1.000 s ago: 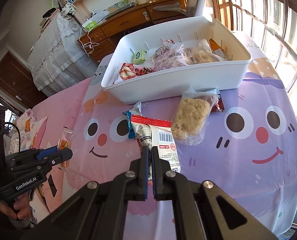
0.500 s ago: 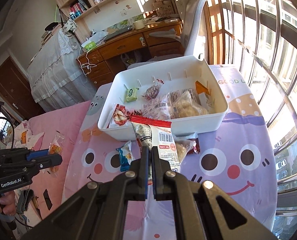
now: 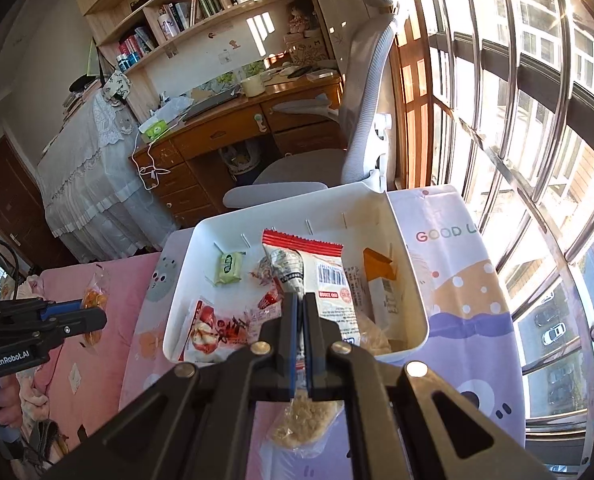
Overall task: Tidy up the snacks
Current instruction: 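Carry both packets over the white tray and open both tools to drop them, then withdraw both open tools from the tray toward the remaining snacks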
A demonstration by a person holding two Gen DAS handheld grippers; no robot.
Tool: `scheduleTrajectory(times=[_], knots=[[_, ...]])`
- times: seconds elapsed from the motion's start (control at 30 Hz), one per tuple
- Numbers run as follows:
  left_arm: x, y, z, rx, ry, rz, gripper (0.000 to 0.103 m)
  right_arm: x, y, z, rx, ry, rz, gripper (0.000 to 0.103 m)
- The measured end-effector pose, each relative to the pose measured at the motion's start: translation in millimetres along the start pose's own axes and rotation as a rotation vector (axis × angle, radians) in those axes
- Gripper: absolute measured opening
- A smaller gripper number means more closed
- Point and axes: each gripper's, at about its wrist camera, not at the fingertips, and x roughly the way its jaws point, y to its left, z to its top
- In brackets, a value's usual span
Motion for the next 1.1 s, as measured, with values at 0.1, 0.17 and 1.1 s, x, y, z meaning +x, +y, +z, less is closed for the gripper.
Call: scheduleTrajectory(times=[0.1, 0.17, 1.1], knots=[[18, 11, 14, -0.025, -0.002, 0.005, 0.020, 11, -5, 12, 0.007, -0.005, -0.010, 0.003], [31, 19, 19, -0.048, 0.000, 0.002, 0.020, 20, -10, 19, 0.015, -0.005, -0.019, 0.003], [51, 48, -7, -0.197, 0.031, 0.020, 0.076, 33, -17, 4, 0.086, 0.080, -0.077, 0.038]])
